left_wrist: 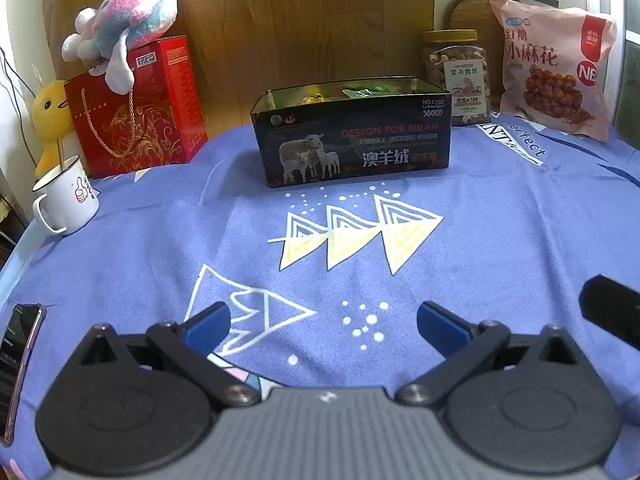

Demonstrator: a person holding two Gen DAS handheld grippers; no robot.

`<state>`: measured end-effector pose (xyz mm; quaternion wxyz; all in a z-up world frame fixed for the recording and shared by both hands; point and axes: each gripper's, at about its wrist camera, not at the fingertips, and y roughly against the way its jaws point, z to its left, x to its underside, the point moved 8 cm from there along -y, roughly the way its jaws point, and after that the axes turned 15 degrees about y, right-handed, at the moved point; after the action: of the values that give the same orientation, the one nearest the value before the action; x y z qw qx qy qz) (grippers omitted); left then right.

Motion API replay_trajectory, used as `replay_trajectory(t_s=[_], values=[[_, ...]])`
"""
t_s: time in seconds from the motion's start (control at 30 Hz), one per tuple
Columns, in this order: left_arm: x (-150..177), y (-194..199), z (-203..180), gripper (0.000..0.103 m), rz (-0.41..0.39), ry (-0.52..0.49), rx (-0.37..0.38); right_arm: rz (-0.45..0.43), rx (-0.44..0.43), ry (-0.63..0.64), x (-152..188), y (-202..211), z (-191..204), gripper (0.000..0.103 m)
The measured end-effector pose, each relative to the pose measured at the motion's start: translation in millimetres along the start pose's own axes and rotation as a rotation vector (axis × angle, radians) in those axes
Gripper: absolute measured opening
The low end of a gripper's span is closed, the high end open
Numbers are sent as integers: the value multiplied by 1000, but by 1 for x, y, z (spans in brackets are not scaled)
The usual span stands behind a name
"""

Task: Organize snacks

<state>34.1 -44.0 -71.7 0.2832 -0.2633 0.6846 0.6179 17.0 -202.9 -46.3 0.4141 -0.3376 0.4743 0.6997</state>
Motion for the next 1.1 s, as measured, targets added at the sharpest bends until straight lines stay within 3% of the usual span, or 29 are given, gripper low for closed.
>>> replay_trajectory(t_s=[1.1], values=[[-6,1,3,103,-6,-1,-41,-10,-15,9,-2,1,2,81]])
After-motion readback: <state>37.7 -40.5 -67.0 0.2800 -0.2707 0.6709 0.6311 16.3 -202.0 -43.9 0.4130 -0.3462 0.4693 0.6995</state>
